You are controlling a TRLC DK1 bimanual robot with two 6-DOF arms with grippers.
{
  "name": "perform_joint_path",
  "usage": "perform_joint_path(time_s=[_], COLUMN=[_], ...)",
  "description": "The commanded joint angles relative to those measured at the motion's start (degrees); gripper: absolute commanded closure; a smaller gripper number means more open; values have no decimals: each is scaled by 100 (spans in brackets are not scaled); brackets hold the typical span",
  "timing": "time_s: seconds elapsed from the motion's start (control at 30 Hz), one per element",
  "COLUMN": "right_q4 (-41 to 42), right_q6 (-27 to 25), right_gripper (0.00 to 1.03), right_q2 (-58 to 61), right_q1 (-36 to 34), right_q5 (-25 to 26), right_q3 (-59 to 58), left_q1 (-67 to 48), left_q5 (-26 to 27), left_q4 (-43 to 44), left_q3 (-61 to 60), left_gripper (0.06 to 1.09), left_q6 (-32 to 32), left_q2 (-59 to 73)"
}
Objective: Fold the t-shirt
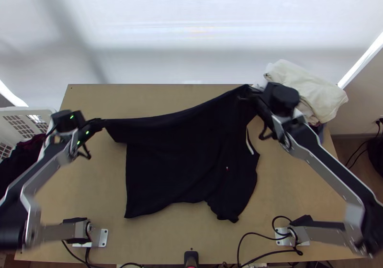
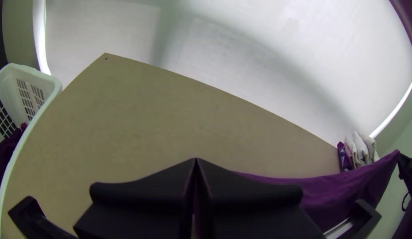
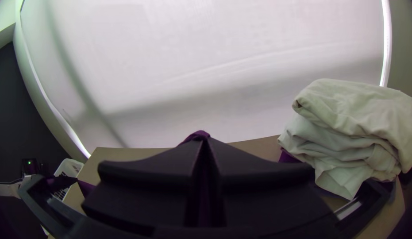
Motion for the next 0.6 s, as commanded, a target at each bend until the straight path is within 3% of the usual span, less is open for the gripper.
perform_joint_path(time_s=[0.0,0.23,0.43,0.57], right_q4=[417,699,707,699], right_q6=[202,202,202,202], right_gripper=[100,100,100,100], right_q2=[462,1262,1754,1868], right_q1=[-116,-186,-266,-274], right_q5=[-2,-2,-2,-2], right_q3=[489,876,1192,1262], left_q1=[12,82,73,82], left_q5=[46,72,143,608], left_q4=[236,131,-1012,-1926], left_q3=[613,1870,3127,3689], left_gripper=[105,105,105,104], left_q6=[-67,-348,-515,-761], left_q2=[795,2254,3247,3590])
